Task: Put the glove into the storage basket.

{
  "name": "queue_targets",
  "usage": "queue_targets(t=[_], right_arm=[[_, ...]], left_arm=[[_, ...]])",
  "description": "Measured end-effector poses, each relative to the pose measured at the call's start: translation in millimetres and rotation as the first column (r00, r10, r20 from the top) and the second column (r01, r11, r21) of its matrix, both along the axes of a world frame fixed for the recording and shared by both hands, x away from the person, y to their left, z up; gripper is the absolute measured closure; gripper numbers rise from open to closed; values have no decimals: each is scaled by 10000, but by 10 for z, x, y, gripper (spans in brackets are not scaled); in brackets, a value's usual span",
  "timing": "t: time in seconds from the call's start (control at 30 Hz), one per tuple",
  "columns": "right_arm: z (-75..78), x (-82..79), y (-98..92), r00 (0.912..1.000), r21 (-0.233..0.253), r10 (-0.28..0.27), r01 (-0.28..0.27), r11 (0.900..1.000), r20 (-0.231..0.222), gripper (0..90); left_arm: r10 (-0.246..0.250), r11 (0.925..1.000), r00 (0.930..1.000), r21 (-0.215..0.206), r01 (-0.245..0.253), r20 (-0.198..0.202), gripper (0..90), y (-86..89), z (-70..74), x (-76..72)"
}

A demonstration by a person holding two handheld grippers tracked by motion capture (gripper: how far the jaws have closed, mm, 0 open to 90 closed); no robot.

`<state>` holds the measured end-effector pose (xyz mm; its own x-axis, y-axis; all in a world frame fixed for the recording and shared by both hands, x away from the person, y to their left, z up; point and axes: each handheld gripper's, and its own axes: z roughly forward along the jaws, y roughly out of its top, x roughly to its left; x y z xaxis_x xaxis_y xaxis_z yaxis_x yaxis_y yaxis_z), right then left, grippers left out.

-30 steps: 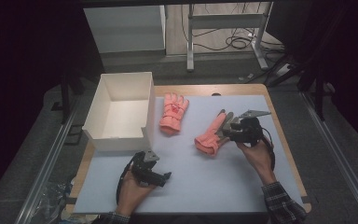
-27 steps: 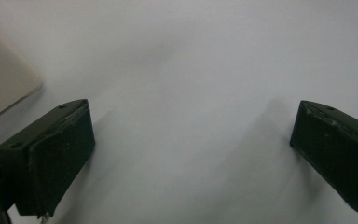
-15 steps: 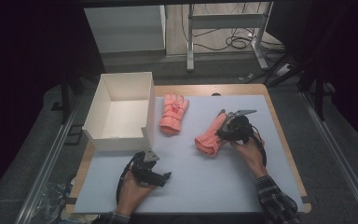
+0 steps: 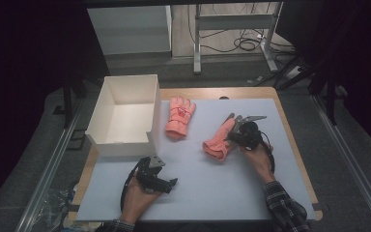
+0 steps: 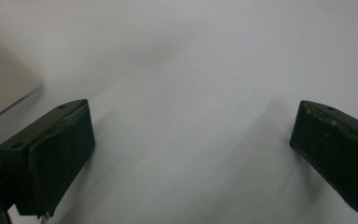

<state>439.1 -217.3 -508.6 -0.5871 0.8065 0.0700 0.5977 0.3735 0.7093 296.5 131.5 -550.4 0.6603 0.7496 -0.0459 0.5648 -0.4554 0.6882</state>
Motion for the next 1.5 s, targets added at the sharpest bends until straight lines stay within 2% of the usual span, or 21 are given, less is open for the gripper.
queue_targets(t=[0.07,0.27,0.37,0.53,0.73,0.87,0.97,1.2,1.3,1.5], right_arm=[[22,-6,-27,9999,286,-42,45,9996,-99,880],[75,-48,-70,10000,672,59,-54,9977,-69,882],[134,-81,-98,9994,899,340,-332,9954,-82,882],[227,-166,-121,9981,950,622,-620,9935,16,883],[322,-299,-145,9941,1343,1085,-1087,9850,88,883],[368,-411,-112,9861,1337,1649,-1659,9770,180,883],[375,-493,-72,9781,1358,2081,-2074,9688,87,883],[309,-653,69,9482,1527,3177,-3129,9374,-73,883],[269,-680,122,9443,1468,3288,-3237,9347,-113,883],[120,-661,166,9416,1322,3347,-3273,9356,-372,883]], left_arm=[[-27,10000,10000,33,27,-6,0,2,1,1],[-29,10000,10000,35,29,-3,0,2,2,1],[-28,10000,10000,36,28,-4,0,2,2,1],[-29,10000,10000,42,29,-8,0,3,2,0],[-26,10000,10000,41,26,-8,0,3,2,0],[-23,10000,10000,39,23,-7,0,3,2,0],[-22,10000,10000,39,22,-7,0,3,2,0],[-53,10000,10000,59,53,16,0,5,2,2],[-53,10000,10000,59,53,18,0,5,2,2],[-55,10000,10000,59,55,19,0,5,2,2]])
